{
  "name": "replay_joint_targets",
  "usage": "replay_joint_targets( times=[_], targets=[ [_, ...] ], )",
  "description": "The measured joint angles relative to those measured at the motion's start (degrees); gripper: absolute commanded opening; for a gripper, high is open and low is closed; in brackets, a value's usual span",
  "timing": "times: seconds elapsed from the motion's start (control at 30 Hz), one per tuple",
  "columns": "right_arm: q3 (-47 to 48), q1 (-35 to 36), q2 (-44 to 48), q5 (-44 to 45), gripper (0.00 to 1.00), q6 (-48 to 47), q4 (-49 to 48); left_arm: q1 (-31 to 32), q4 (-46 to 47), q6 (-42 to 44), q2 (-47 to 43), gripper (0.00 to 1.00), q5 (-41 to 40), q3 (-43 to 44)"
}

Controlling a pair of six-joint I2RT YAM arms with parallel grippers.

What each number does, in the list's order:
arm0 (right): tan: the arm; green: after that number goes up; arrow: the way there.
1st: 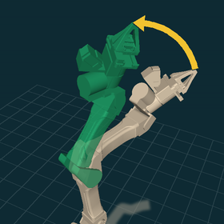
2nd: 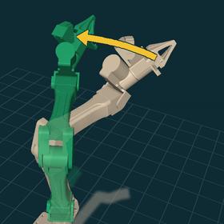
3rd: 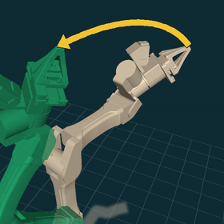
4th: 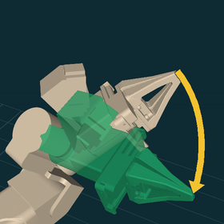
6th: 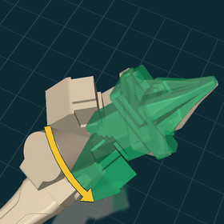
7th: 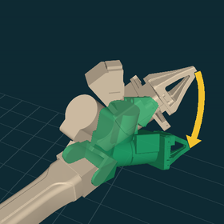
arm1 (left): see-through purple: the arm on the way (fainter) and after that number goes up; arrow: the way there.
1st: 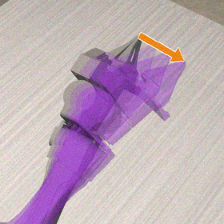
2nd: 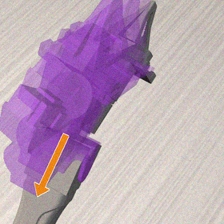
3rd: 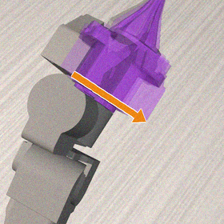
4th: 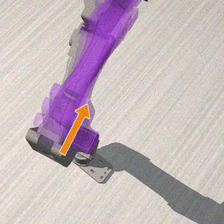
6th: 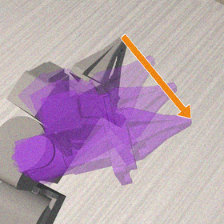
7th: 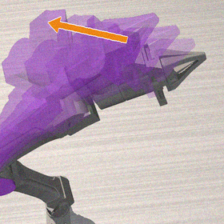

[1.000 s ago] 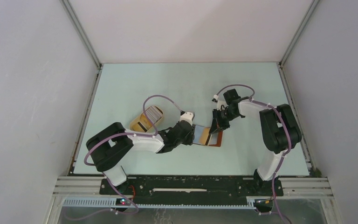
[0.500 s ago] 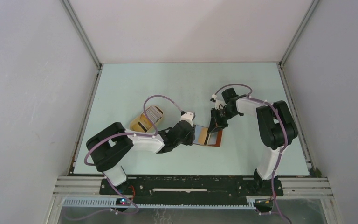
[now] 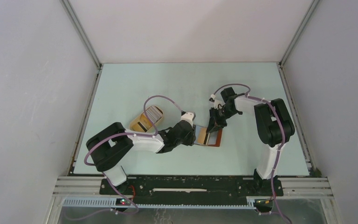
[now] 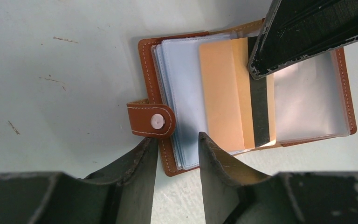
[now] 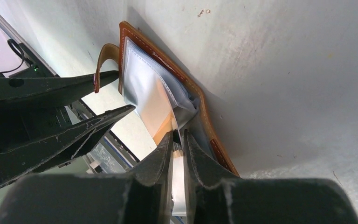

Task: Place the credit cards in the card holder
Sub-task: Insert the credit card into the card holder.

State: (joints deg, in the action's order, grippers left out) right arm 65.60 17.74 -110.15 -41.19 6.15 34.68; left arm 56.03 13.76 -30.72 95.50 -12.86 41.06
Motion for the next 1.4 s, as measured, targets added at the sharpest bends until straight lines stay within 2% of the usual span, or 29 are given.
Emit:
replay_joint_targets(
  times=[0.67, 1.0, 1.4],
  targets=[
    [4.6, 0.7, -3.1, -0.5, 0.35, -3.4, 3.0, 0.0, 0.2, -1.0, -0.6, 0.43, 2.1, 0.0],
    [6.1, 0.8, -3.6, -0.4, 0.48, -4.9, 4.8, 0.0, 0.3, -2.3, -4.4, 0.46, 2.6, -0.1],
    [7.0, 2.2, -3.2, 2.6, 0.54, -8.1, 6.4, 0.0, 1.5, -2.3, -8.0, 0.47, 3.6, -1.1]
  ],
)
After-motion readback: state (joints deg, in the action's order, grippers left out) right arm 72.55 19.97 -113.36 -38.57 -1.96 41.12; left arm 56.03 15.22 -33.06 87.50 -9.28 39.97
